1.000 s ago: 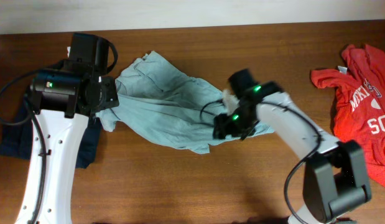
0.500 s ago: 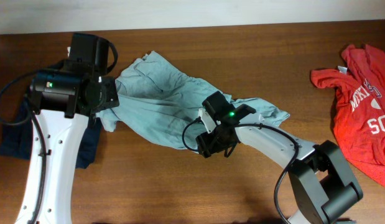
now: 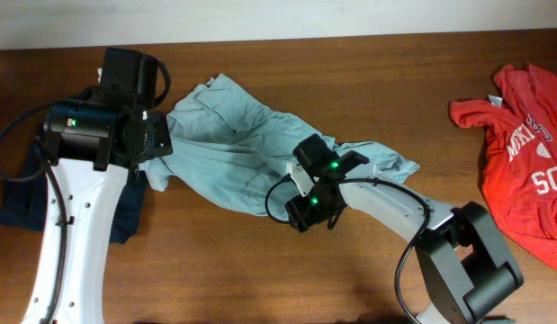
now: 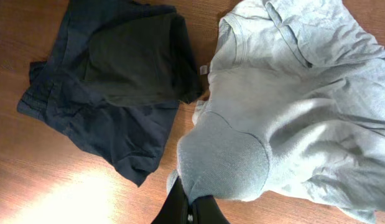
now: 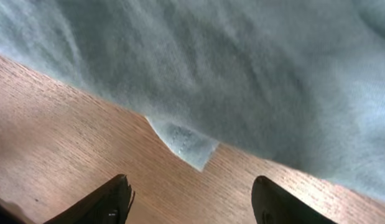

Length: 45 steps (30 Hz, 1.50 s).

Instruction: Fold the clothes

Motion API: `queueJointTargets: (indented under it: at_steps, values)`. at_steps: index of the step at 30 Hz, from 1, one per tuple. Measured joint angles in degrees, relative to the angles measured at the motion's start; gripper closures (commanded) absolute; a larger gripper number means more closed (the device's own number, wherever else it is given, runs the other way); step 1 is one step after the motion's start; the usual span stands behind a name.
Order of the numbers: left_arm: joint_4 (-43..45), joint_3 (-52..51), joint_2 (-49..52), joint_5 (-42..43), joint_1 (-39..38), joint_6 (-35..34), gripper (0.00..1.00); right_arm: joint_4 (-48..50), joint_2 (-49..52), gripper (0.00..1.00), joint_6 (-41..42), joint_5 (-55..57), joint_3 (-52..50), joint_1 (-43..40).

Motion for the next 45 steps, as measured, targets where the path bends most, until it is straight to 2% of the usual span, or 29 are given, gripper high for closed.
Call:
queueJointTargets:
  at_steps: [10, 13, 15, 20, 23, 24, 25, 26, 27, 28, 33, 38, 41, 45]
  values:
    - [0.28, 0.0, 0.0, 0.0, 0.0, 0.04, 1.0, 2.36, 2.38, 0.34, -4.02, -0.02, -0.02, 0.85]
    - [0.35, 0.0, 0.0, 0.0, 0.0, 0.04, 0.99, 2.34, 3.74, 0.41, -4.76, -0.02, -0.02, 0.87]
    - [1.11, 0.0, 0.0, 0.0, 0.0, 0.04, 0.99, 2.34, 3.85, 0.5, -5.03, 0.0, -0.02, 0.9]
    - [1.53, 0.0, 0.0, 0.02, 0.0, 0.07, 1.0, 2.34, 3.85, 0.51, -5.29, -0.02, -0.02, 0.9]
    - [1.53, 0.0, 0.0, 0.0, 0.0, 0.07, 1.0, 2.58, 3.85, 0.56, -5.33, -0.02, -0.02, 0.9]
    - [1.53, 0.0, 0.0, 0.02, 0.0, 0.07, 1.0, 2.8, 3.85, 0.6, -5.38, -0.04, -0.02, 0.9]
    - [1.53, 0.0, 0.0, 0.0, 0.0, 0.07, 0.99, 3.58, 3.85, 0.7, -5.49, 0.0, -0.02, 0.9]
    - [1.53, 0.0, 0.0, 0.02, 0.0, 0.07, 1.0, 3.93, 3.85, 0.84, -5.55, 0.0, -0.02, 0.9]
    - [1.53, 0.0, 0.0, 0.0, 0.0, 0.07, 0.99, 4.33, 3.85, 0.93, -6.29, 0.0, -0.02, 0.9]
    - [1.53, 0.0, 0.0, 0.0, 0.0, 0.07, 0.99, 4.44, 3.85, 0.95, -6.19, -0.02, -0.02, 0.92]
    - [1.53, 0.0, 0.0, 0.02, 0.0, 0.07, 1.0, 4.68, 3.85, 0.96, -6.97, 0.17, -0.02, 0.92]
    - [1.55, 0.0, 0.0, 0.02, 0.0, 0.55, 1.0, -0.57, 3.02, 0.96, -6.08, 0.2, 0.28, 0.13]
    - [1.9, 0.02, 0.0, 0.02, 0.0, 1.55, 0.99, -4.92, -2.49, 0.96, -4.39, 1.22, 1.77, -1.79]
    - [1.81, 2.54, 0.0, 0.04, -0.02, 3.61, 0.99, -11.85, -17.09, 0.96, 0.22, 8.83, 9.4, -5.77]
